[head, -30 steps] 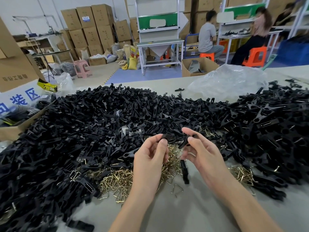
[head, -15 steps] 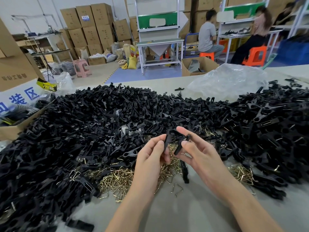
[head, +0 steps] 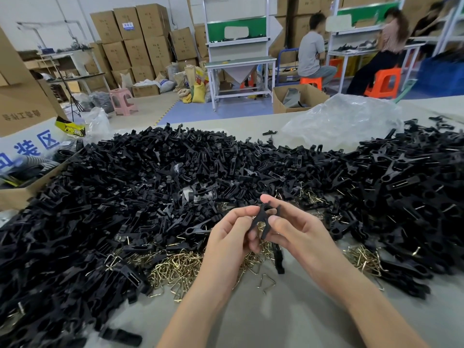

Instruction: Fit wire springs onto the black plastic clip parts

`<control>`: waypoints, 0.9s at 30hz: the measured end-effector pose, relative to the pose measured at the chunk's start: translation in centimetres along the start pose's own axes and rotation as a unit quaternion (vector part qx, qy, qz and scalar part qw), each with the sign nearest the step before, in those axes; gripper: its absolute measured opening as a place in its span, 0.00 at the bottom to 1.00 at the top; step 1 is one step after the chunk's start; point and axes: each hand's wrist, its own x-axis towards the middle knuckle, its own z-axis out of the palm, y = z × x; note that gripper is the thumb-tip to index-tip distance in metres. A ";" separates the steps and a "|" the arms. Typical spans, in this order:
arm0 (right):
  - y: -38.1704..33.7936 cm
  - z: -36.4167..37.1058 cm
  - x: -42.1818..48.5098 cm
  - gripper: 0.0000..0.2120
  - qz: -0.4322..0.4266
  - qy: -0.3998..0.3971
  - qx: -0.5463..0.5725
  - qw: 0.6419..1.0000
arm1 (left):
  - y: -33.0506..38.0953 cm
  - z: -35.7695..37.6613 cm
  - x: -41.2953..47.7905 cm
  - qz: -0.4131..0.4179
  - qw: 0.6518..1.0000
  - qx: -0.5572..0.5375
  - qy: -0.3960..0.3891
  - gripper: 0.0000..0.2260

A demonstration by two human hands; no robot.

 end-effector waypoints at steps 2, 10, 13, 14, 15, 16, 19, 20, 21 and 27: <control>0.1 -0.2 0.0 0.19 0.000 -0.010 -0.016 1.000 | 0.1 0.0 0.0 -0.004 1.000 0.004 0.005 0.10; 0.2 -0.5 -0.1 0.23 -0.019 -0.041 -0.056 0.997 | -0.1 -0.5 0.1 0.018 0.997 0.073 0.022 0.10; 0.5 -0.7 0.0 0.23 -0.014 -0.049 -0.043 0.998 | -0.2 -0.7 0.1 0.024 0.995 0.100 0.018 0.11; 0.6 -0.7 0.0 0.23 -0.009 -0.056 -0.040 0.998 | -0.3 -0.7 0.1 0.026 0.994 0.105 0.016 0.11; 0.7 -0.8 0.0 0.23 -0.005 -0.064 -0.038 0.997 | -0.3 -0.7 0.0 0.027 0.994 0.107 0.013 0.11; 0.8 -0.8 0.0 0.23 -0.003 -0.071 -0.037 0.997 | -0.3 -0.7 0.0 0.026 0.994 0.107 0.011 0.12; 1.0 -1.0 0.1 0.23 -0.009 -0.076 -0.040 0.996 | -0.3 -0.6 0.1 0.023 0.994 0.107 0.015 0.12; 1.1 -1.0 0.1 0.22 -0.012 -0.077 -0.039 0.996 | -0.2 -0.6 0.1 0.022 0.993 0.112 0.017 0.12; 1.2 -1.1 0.2 0.22 -0.016 -0.078 -0.036 0.996 | -0.2 -0.6 0.0 0.022 0.993 0.116 0.019 0.12; 1.0 -1.4 0.2 0.15 -0.031 -0.090 -0.029 0.995 | 0.1 -0.4 -0.1 0.026 0.991 0.130 0.021 0.09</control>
